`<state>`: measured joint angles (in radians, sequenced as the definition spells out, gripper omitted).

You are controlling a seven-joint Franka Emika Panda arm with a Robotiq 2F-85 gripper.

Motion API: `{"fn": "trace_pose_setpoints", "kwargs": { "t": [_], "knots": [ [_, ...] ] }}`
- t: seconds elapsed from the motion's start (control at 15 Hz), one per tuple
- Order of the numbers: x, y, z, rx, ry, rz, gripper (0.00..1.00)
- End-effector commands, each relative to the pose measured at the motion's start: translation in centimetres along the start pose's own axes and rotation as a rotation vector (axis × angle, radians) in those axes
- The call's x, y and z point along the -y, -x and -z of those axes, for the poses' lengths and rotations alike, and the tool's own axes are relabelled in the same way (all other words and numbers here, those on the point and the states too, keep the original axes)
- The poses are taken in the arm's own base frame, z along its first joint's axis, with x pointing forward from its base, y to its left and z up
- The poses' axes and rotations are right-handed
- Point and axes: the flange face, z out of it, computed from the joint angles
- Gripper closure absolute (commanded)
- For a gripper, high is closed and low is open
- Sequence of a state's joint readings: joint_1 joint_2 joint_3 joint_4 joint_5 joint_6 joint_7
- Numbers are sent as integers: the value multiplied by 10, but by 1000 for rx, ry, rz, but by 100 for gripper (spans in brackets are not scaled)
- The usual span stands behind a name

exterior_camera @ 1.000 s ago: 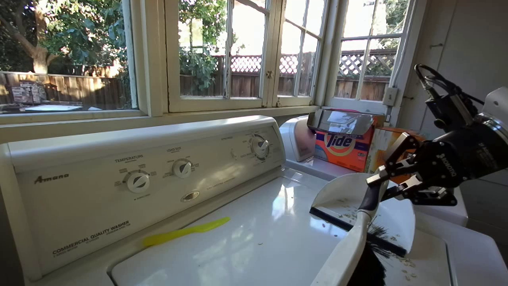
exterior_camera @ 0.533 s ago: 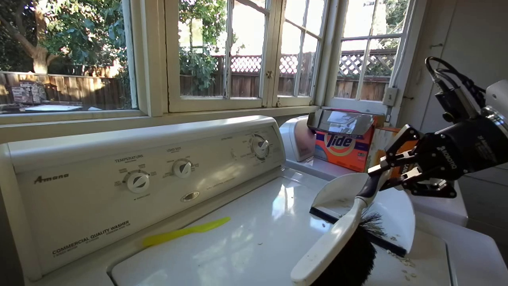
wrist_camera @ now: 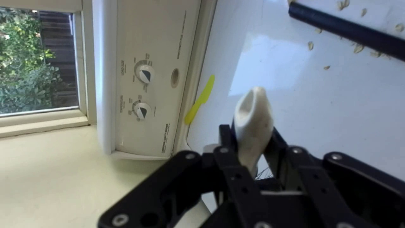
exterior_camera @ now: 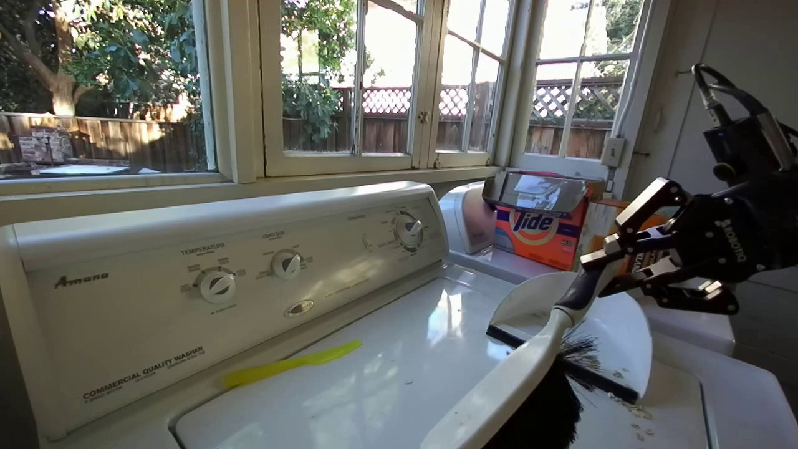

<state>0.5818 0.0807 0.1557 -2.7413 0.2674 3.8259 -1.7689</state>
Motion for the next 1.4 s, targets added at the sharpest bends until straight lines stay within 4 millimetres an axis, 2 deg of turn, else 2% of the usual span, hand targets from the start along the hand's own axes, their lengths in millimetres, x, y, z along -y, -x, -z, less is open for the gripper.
{"fn": "trace_pose_setpoints", "kwargs": {
  "t": [0.0, 0.47, 1.33],
  "knots": [
    [-4, -15, 8, -67, 50, 14, 93],
    [-3, -32, -3, -183, 67, 35, 93],
    [-11, -51, -45, -258, 64, 49, 93]
  ]
}}
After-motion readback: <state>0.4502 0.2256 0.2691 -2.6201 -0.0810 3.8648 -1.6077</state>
